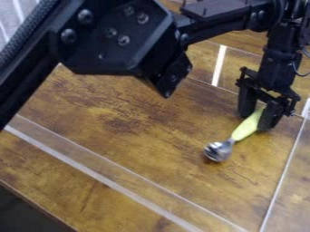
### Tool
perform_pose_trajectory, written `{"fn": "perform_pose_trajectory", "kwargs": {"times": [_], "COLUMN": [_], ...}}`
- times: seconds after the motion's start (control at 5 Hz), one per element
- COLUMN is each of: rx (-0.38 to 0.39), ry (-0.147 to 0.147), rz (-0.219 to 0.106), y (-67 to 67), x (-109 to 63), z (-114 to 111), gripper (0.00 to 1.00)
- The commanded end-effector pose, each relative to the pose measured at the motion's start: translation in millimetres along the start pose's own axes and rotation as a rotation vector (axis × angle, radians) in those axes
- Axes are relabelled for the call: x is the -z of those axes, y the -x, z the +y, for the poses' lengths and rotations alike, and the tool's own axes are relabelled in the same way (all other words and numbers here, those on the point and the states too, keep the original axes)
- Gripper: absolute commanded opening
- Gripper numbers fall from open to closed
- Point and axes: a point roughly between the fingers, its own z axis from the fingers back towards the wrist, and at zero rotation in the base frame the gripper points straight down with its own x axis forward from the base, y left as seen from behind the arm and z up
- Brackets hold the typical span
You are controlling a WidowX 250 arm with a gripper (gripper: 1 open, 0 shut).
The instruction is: Move the green spoon to the left
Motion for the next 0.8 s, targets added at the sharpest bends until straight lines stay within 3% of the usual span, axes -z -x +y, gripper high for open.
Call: {"fn": "perform_pose_trajectory", "kwargs": {"times": [0.0,0.6], "rx": [0.01,-0.002], "ry": [-0.001,0.083], "rz": [-0.057,-0.054], "y": [6.1,18.1], "x": [-18.5,-17.9], "z": [5,-1], "gripper": [0.0,0.0]}}
